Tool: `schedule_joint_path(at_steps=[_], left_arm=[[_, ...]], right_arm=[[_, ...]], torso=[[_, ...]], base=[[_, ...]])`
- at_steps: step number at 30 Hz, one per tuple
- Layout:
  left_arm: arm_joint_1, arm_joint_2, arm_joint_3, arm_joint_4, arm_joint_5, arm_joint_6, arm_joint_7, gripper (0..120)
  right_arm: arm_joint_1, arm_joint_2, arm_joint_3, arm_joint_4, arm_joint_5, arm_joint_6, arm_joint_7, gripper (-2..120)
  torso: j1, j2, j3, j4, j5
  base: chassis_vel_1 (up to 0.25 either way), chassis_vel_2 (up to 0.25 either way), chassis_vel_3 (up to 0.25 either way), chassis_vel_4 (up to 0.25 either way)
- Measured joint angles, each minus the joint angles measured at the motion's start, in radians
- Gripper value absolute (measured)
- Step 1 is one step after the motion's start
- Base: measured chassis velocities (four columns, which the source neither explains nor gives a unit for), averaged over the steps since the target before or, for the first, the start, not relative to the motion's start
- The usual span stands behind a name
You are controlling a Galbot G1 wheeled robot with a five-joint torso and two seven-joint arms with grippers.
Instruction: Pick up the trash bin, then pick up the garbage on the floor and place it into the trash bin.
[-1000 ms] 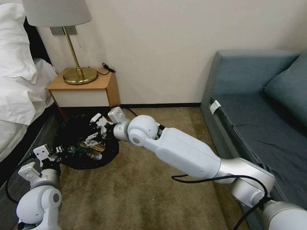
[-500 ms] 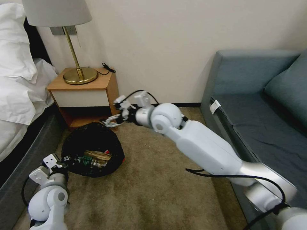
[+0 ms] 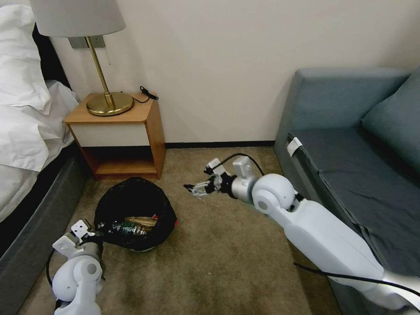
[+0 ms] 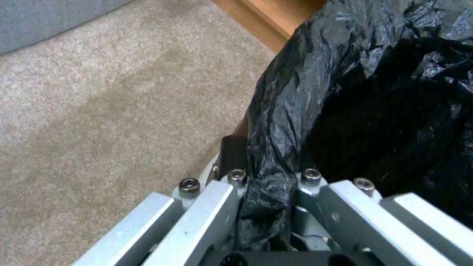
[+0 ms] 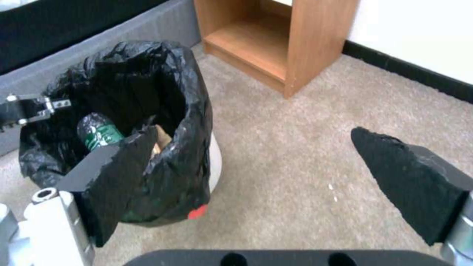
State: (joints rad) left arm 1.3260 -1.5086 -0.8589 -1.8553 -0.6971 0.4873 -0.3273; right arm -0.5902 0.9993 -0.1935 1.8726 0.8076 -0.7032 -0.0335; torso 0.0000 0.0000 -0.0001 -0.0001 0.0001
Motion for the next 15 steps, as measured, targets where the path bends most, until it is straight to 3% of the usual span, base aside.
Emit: schedule_joint_path(at_steps=[10, 15], left_arm=[[0.011, -0.016, 0.004, -0.001, 0.016, -0.002, 0.002, 33], [0.021, -0.028, 0.006, -0.025, 0.083, -0.015, 0.009, 54]], right_arm=[[-0.070, -0.044, 0.056, 0.040, -0.025, 0.019, -0.027, 100], [-0.105, -0.060, 0.097, 0.057, -0.032, 0.037, -0.034, 100]], torso=[[0.000, 0.000, 0.000, 0.0002, 0.0002], [0.000, 0.000, 0.000, 0.0001, -0.0001]], base=[[0.000, 0.000, 0.000, 0.000], [0.000, 0.000, 0.000, 0.000]])
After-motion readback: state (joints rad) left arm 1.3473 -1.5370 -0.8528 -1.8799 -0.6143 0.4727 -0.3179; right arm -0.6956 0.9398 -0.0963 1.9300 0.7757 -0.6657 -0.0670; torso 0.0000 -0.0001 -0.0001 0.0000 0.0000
